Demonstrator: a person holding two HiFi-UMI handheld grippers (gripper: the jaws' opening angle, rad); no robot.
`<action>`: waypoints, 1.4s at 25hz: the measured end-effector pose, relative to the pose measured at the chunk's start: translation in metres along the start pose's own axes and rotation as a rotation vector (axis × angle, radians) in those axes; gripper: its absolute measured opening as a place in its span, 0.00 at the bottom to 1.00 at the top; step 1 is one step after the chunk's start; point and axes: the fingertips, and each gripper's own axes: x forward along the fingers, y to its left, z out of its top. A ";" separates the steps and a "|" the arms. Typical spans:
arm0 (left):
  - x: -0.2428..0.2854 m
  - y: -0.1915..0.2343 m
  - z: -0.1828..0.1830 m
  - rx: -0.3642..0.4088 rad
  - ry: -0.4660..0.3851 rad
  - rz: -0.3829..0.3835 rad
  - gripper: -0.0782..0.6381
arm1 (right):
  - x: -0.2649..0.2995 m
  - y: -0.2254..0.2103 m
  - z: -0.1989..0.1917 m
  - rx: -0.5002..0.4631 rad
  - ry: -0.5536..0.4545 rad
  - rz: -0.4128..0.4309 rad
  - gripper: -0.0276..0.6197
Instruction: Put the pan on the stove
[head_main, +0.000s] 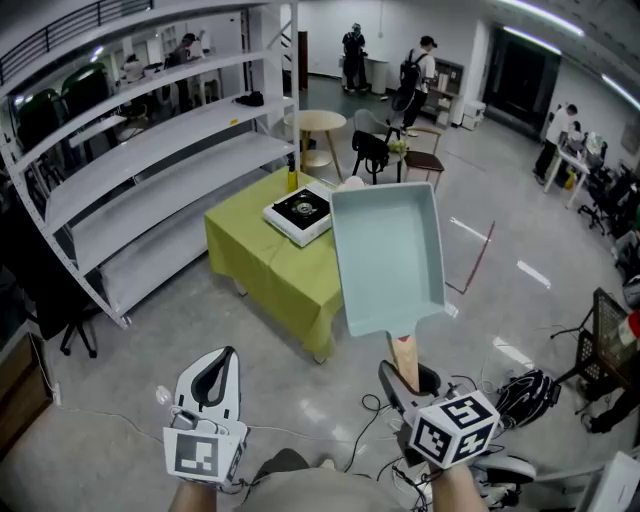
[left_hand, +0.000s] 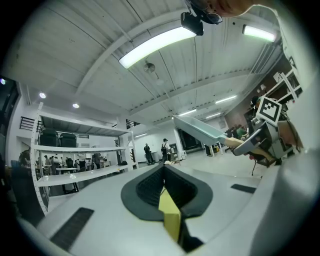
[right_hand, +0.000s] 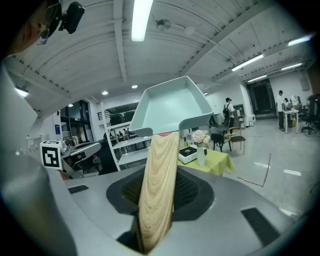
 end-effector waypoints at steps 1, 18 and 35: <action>0.001 -0.003 0.000 -0.003 -0.001 0.002 0.12 | 0.001 -0.002 0.000 -0.005 0.000 0.001 0.21; 0.058 0.003 -0.032 -0.007 0.008 0.019 0.12 | 0.079 -0.028 -0.001 -0.072 0.040 0.046 0.21; 0.222 0.111 -0.071 -0.025 0.055 -0.037 0.12 | 0.264 -0.062 0.029 0.031 0.142 0.000 0.21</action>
